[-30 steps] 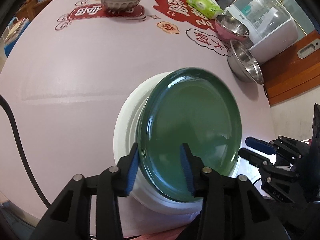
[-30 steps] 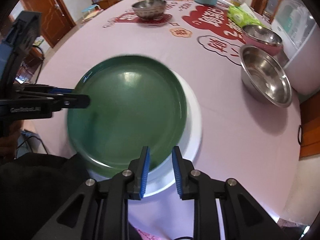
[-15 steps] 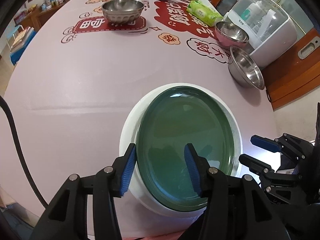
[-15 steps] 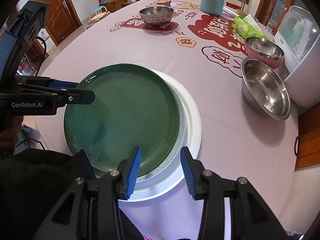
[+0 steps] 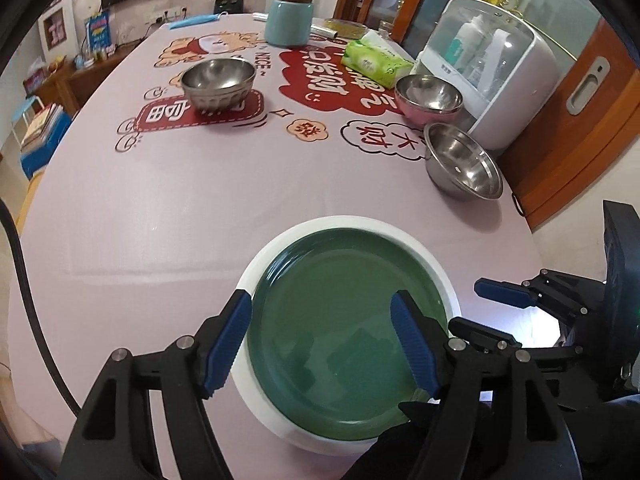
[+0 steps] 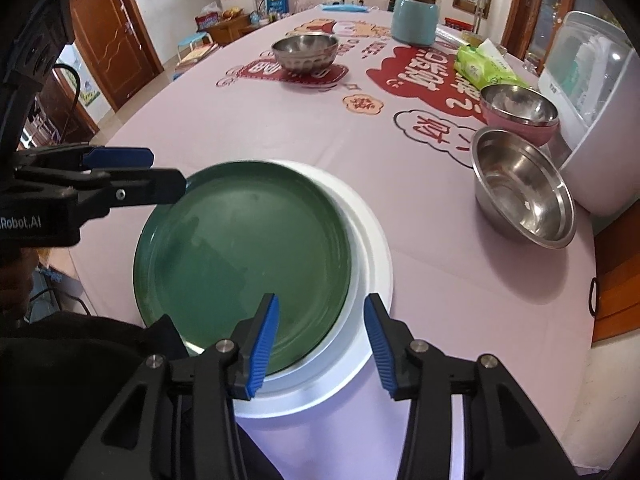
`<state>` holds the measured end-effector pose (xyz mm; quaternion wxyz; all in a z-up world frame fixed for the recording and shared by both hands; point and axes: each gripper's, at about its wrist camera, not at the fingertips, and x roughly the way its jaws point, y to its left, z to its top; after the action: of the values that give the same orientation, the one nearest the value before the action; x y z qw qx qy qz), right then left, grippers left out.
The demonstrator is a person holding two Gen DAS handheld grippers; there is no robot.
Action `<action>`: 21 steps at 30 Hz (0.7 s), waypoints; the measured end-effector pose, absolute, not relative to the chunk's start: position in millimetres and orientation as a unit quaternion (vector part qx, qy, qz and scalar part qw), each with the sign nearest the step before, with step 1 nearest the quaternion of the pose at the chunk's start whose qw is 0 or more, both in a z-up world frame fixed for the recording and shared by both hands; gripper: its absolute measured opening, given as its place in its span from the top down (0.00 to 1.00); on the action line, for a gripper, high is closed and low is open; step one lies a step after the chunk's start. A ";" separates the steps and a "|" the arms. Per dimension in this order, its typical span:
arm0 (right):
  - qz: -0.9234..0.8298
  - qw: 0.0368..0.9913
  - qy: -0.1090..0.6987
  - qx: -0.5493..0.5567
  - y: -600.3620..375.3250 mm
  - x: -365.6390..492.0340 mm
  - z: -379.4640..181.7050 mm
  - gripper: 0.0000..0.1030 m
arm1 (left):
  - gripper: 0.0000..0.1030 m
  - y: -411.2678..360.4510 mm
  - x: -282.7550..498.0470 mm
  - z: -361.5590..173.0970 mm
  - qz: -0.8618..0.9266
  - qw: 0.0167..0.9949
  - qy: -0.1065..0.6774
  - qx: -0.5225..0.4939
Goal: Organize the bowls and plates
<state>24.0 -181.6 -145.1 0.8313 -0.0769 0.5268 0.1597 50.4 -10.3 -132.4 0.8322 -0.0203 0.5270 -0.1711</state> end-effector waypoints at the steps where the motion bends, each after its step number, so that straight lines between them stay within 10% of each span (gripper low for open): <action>1: 0.158 0.834 0.524 -0.072 -184.5 24.4 -144.6 0.57 | 0.31 -13.0 51.2 -131.9 -0.171 0.833 0.526 -0.017; 21: 0.039 0.892 0.446 0.062 -299.7 44.0 -137.2 0.57 | 0.27 -117.5 104.3 -125.5 -0.202 0.825 0.528 0.014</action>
<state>44.0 -299.7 -137.2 0.8921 0.0616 0.4459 0.0395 104.3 -117.5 -125.5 0.8248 0.0140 0.5280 -0.2018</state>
